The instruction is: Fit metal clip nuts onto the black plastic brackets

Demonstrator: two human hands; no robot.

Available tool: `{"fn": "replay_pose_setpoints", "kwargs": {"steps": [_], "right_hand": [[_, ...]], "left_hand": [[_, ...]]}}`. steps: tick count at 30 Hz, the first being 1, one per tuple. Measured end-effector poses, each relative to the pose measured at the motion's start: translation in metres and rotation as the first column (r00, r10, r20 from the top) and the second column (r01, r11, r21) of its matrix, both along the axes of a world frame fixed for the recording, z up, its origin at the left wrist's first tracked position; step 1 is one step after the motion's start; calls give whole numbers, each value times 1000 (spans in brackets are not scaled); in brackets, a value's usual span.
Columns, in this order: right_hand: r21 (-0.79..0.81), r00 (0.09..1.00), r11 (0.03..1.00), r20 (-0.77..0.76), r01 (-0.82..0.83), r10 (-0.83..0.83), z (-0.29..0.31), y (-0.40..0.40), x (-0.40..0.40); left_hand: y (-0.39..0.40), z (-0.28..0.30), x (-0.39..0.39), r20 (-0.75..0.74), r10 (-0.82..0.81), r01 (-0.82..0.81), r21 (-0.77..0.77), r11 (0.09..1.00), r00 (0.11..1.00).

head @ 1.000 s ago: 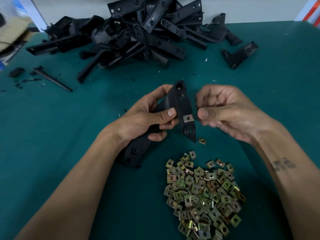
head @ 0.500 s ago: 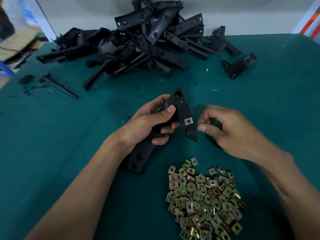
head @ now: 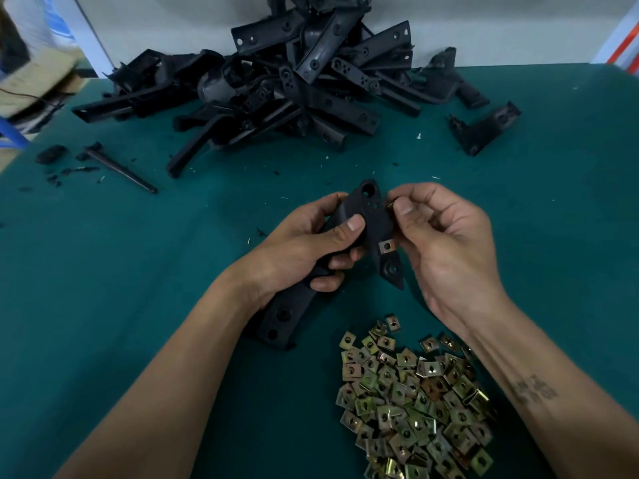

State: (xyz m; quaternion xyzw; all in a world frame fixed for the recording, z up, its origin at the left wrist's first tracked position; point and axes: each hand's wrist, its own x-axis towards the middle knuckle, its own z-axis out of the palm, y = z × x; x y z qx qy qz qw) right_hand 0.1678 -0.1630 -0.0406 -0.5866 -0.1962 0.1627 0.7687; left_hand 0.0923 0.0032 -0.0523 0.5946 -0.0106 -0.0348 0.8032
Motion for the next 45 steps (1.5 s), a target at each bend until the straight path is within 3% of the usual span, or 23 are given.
{"fn": "replay_pose_setpoints", "kwargs": {"steps": [8, 14, 18, 23, 29, 33, 37, 39, 42, 45], "right_hand": [[28, 999, 998, -3, 49, -48, 7, -6, 5], [-83, 994, 994, 85, 71, -64, 6, -11, 7], [40, 995, 999, 87, 36, -40, 6, -11, 8], [-66, 942, 997, 336, 40, -16, 3, -13, 8], [-76, 901, 982, 415, 172, -125, 4, -12, 7], [-219, 811, 908, 555, 357, -185, -1, -21, 24], [-557, 797, 785, 587, 271, 141, -14, -22, 37], [-637, 776, 737, 575, 226, 259, -19, -20, 38], [-697, 697, 680, 603, 225, 387, -22, -15, 33], [-735, 624, 601, 636, 313, 453, -21, -3, 26]], "left_hand": [[0, 1, -1, 12, -27, 27, -4, 1000, 1000], [0, 1, -1, 11, -33, 33, -6, 999, 999], [1, 0, -1, 10, -36, 36, 4, 999, 999], [1, -1, -1, 6, -30, 31, -3, 1000, 1000], [0, -1, -1, 6, -28, 28, -5, 1000, 1000], [1, 2, -3, -5, -21, 21, -70, 997, 1000], [5, 8, -2, -44, 0, -9, -199, 980, 999], [11, 11, -4, -90, -15, -21, -392, 920, 996], [25, 13, -10, -109, -8, -70, -691, 719, 994], [30, 16, -10, -122, 42, -124, -816, 564, 992]]}}
